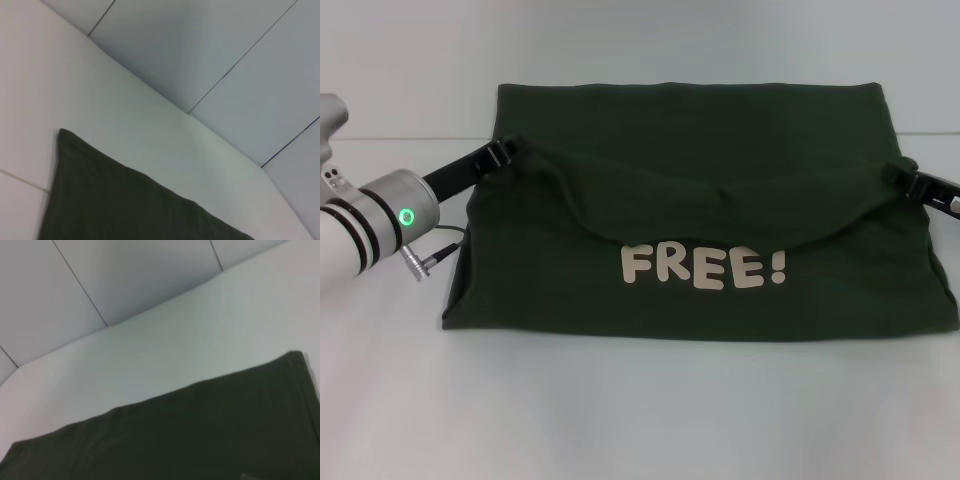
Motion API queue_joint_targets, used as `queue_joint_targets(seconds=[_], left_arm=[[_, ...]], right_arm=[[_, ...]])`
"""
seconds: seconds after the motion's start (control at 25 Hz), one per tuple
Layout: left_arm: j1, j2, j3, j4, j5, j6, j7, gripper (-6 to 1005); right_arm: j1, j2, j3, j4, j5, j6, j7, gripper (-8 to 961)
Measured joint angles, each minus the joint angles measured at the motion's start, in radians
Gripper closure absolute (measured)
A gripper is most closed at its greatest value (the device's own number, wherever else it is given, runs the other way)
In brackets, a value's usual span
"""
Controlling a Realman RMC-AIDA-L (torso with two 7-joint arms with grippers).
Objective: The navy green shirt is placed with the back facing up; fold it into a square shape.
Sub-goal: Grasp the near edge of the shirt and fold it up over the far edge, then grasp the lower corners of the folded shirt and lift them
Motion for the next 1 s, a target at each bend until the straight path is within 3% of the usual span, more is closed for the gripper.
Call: queue_joint_targets(seconds=[0.2, 0.4, 0.56, 0.68, 0.8, 0.84, 1.0], left_arm=[[0.011, 0.012, 0.006, -0.042, -0.038, 0.001, -0.007, 868], [0.049, 0.016, 0.004, -0.037, -0.079, 0.042, -0.010, 742], [0.092, 0.027, 0.001, -0.014, -0.090, 0.075, -0.020, 589], [0.105, 0.028, 0.004, -0.003, -0.088, 0.090, -0.021, 472], [0.109, 0.037, 0.021, 0.005, -0.037, 0.147, -0.051, 349], [0.120, 0.050, 0.025, 0.030, 0.020, 0.226, -0.120, 308], [0.144, 0.074, 0.022, 0.107, 0.141, 0.374, -0.251, 239]], right_arm=[[-0.010, -0.002, 0.000, 0.004, 0.028, -0.006, -0.011, 830], [-0.044, -0.012, 0.010, -0.005, 0.039, -0.041, -0.008, 601], [-0.097, -0.028, 0.011, -0.011, 0.078, -0.144, -0.009, 376], [-0.118, -0.032, 0.011, -0.012, 0.101, -0.184, -0.017, 274], [-0.147, -0.033, 0.010, -0.013, 0.126, -0.251, -0.028, 173], [-0.161, -0.033, 0.002, -0.020, 0.125, -0.308, -0.035, 139], [-0.188, -0.039, -0.032, -0.045, 0.093, -0.428, -0.055, 45]])
